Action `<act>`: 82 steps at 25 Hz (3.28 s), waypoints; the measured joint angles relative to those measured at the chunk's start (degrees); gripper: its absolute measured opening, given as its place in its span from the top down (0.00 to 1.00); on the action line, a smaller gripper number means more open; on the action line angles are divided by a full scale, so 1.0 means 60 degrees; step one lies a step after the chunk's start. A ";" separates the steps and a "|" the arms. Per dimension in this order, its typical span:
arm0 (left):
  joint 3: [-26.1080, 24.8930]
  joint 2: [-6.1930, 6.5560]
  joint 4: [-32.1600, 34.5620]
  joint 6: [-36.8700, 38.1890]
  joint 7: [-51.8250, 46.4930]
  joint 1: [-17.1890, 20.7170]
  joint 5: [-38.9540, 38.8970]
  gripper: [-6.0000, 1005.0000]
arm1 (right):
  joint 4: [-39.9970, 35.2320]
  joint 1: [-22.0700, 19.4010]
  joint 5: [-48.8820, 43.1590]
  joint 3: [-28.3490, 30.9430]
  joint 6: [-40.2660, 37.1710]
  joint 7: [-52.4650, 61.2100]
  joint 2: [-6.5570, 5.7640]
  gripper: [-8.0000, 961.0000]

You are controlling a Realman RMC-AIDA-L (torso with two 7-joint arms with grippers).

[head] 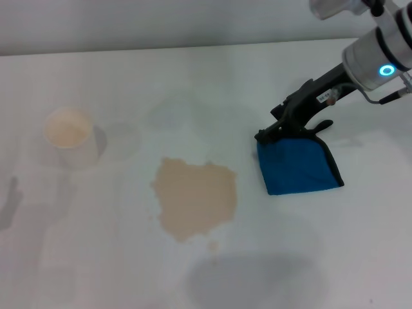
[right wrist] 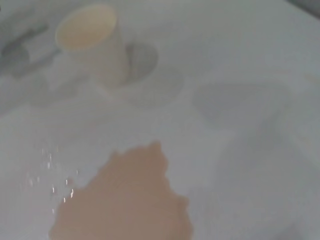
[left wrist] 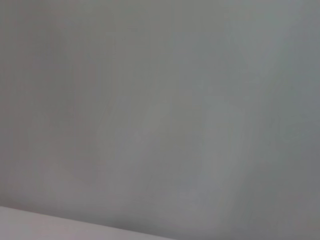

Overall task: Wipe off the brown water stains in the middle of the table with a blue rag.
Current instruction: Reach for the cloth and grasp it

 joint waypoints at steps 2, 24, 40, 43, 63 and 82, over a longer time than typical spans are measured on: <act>-0.0001 0.0000 -0.0015 -0.0001 0.0000 -0.0029 0.0119 0.11 | -0.0149 0.0163 -0.0598 0.0010 -0.0231 0.0221 0.0153 0.14; -0.0001 0.0000 -0.0120 -0.0007 -0.0069 -0.0026 0.0486 0.12 | 0.0334 0.0800 -0.5288 0.1084 -0.0435 0.0547 0.1659 0.14; -0.0001 -0.0006 -0.0086 -0.0006 -0.0075 -0.0082 0.0485 0.12 | 0.1084 0.0786 -0.5403 0.0469 0.0464 0.0537 0.1721 0.14; -0.0006 0.0002 -0.0089 0.0003 -0.0075 -0.0089 0.0485 0.12 | 0.1175 0.0817 -0.5398 0.0448 0.0496 0.0538 0.1718 0.14; -0.0045 -0.0001 -0.0119 0.0009 -0.0074 -0.0156 0.0440 0.12 | 0.1252 0.0855 -0.5391 0.0467 0.0330 0.0522 0.1702 0.21; -0.0044 -0.0001 -0.0118 -0.0006 -0.0074 -0.0210 0.0397 0.12 | 0.1217 0.0885 -0.5403 0.0429 0.0289 0.0527 0.1693 0.27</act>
